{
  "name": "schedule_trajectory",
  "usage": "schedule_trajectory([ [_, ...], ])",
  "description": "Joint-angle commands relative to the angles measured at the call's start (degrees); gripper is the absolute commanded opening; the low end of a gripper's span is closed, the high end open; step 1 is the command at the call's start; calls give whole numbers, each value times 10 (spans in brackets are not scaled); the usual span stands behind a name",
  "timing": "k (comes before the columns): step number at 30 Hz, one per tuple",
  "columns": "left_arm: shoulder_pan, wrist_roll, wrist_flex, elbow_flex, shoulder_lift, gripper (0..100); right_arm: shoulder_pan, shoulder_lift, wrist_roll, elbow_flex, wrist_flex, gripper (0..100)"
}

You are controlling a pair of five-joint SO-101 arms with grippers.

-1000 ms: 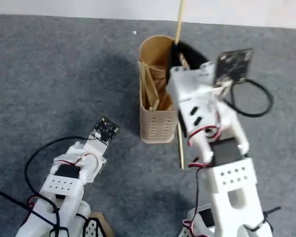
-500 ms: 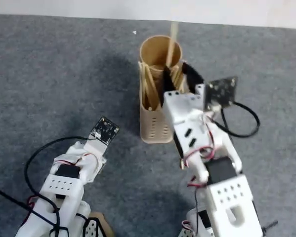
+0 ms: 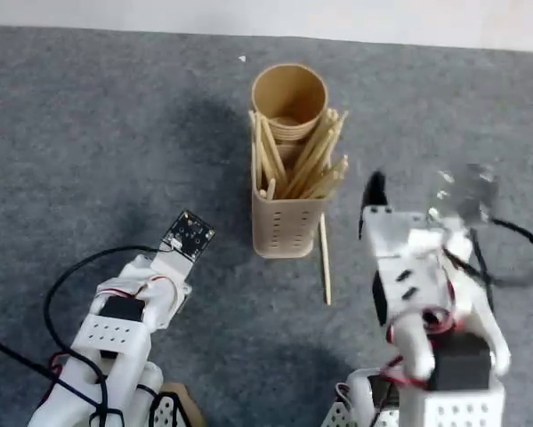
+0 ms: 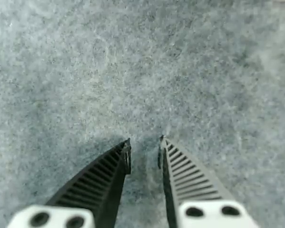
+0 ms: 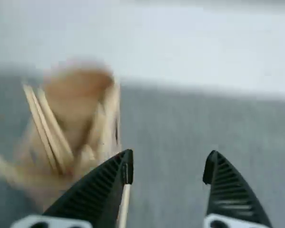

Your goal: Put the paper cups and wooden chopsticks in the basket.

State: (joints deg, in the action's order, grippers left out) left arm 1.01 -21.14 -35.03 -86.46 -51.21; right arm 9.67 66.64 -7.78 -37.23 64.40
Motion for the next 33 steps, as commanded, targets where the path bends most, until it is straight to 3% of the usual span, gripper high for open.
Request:
schedule_trajectory([
  [1,5,-4,4,1,-7,130,-11,-51,-35,-36,59,245],
  [5,3,-4,4,4,-7,130,-10,-89,-35,-127,9,245],
  [10,-59,-2,-15,92,-3,131,-11,-93,1,-250,-80,245],
  [17,-58,58,-265,451,-1,133,-32,-93,16,-388,-212,245],
  [23,36,130,-360,654,-1,134,-35,-93,14,-446,-301,245],
  [27,117,185,-363,698,29,137,-33,-93,14,-450,-305,245],
  [33,179,215,-360,753,150,248,-33,-93,14,-450,-305,245],
])
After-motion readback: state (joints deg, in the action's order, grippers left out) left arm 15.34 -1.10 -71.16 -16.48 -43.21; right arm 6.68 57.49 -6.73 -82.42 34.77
